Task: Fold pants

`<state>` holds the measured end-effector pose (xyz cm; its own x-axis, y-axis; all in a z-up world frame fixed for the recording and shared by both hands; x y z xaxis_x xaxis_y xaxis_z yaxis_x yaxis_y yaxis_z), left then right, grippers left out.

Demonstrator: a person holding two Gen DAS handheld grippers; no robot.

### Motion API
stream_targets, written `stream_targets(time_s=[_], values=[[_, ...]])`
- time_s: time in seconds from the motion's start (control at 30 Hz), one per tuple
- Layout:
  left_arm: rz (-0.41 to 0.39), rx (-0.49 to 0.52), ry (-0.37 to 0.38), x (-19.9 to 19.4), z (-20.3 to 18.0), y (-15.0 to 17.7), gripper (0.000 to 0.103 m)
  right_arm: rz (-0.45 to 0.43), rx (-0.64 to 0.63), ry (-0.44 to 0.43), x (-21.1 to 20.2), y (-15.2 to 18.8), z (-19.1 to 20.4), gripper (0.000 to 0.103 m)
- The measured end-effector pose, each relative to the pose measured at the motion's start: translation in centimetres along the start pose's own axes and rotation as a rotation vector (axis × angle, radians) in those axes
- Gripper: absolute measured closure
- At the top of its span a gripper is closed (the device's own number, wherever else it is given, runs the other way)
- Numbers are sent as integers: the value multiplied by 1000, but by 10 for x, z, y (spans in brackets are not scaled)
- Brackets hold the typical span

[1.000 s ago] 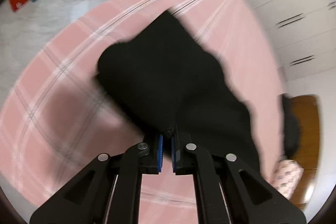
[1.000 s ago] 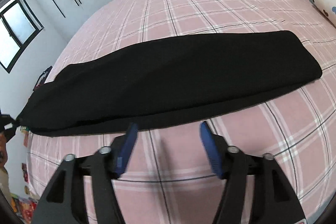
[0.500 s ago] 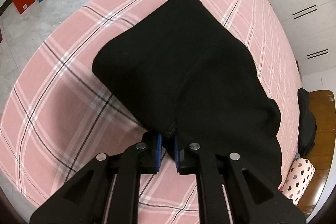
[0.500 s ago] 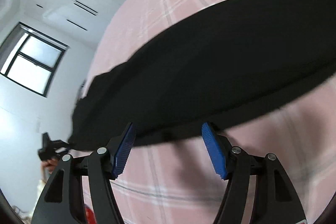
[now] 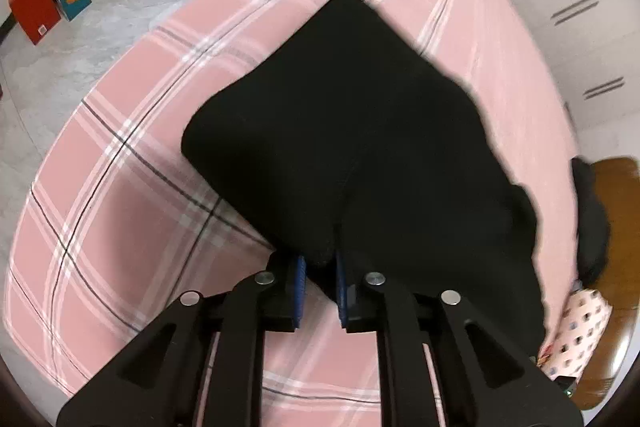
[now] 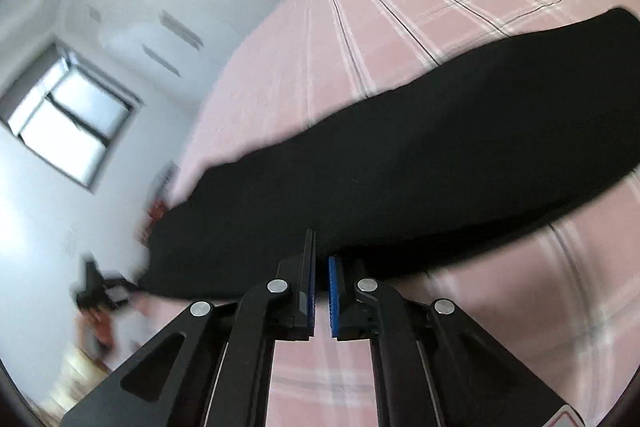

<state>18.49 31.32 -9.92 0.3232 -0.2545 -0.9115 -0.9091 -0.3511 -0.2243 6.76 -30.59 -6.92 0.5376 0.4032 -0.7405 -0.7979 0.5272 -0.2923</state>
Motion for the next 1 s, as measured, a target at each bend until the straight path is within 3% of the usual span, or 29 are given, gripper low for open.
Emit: stream_targets(time_s=[0.03, 0.07, 0.13, 0.2, 0.27, 0.33, 0.43, 0.5, 0.6, 0.73, 0.8, 0.83, 0.87, 1.0], values=[[-6, 6, -9, 1, 1, 1, 90, 34, 10, 64, 9, 5, -9, 91], [-14, 15, -19, 0, -2, 2, 90, 43, 25, 68, 8, 7, -14, 84], [-40, 59, -55, -10, -11, 5, 85, 21, 24, 54, -13, 5, -19, 81], [-83, 131, -129, -29, -23, 13, 73, -41, -5, 90, -43, -1, -27, 72], [-149, 170, -214, -52, -32, 26, 49, -127, -13, 178, -80, -17, -50, 55], [-217, 195, -272, -72, -46, 46, 48, -231, -19, 312, -118, -39, -82, 53], [-267, 220, -248, -81, -73, 69, 47, -299, 22, 462, -149, -84, -134, 47], [-287, 253, -200, -77, -103, 89, 43, -314, 43, 506, -154, -106, -155, 47], [-276, 322, -174, -58, -148, 114, 37, -290, 86, 456, -146, -138, -181, 47], [-261, 413, -174, -32, -197, 140, 37, -226, 13, 409, -109, -155, -179, 47], [-256, 437, -167, -22, -216, 146, 37, -167, -28, 443, -88, -157, -187, 52], [-250, 447, -163, -17, -225, 151, 37, -167, -56, 452, -87, -157, -189, 67], [-245, 453, -156, -12, -230, 154, 37, -162, -73, 429, -88, -157, -186, 89], [-237, 497, -160, -4, -250, 161, 37, -291, -177, 442, -136, -170, -165, 91]])
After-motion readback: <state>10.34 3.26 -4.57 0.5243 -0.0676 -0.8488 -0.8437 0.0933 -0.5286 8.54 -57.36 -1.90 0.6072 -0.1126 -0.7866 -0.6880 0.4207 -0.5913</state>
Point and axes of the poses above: each gripper's, at about its wrist camera, not at the fingertips, and x roughly the way its jaws point, z to its left, y to its underside, the point moved 4 cm from there along x, roughly the way its jaws point, and after that the axes turned 10 degrees about x, right-handed, at the moved point
